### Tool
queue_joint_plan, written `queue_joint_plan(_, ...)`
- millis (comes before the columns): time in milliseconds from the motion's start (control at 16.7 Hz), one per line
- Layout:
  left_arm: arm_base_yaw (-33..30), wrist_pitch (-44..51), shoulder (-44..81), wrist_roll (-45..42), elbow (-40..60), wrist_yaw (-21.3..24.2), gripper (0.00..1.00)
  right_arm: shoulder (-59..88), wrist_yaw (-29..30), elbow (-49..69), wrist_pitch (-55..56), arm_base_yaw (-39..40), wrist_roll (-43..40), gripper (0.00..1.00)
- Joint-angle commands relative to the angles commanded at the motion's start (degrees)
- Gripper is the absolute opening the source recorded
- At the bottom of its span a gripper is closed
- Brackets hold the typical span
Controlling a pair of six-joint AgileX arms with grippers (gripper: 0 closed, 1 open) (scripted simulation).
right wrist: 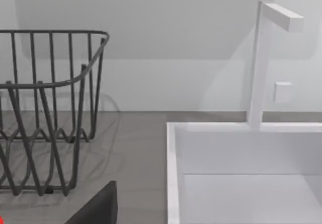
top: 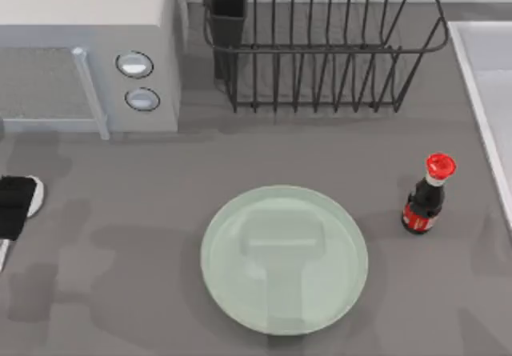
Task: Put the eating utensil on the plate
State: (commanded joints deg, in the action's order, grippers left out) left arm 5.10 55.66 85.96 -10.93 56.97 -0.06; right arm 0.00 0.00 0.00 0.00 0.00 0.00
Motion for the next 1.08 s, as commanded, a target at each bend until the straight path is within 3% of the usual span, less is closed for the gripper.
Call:
queue_joint_plan(240,0.4,4.0,6.4,-0.9,5.0,-0.1,1.0,0.0,0.0,0.0,0.0,0.0,0.0,1.0)
queue_joint_plan(660,0.2,3.1,7.0,-0.8,4.4,-0.1,1.0,0.0,0.0,0.0,0.0,0.0,0.0,1.0)
queue_joint_plan(1080,0.6,-15.0,15.0,-1.2,-4.9,-0.1,1.0,0.0,0.0,0.0,0.0,0.0,0.0,1.0)
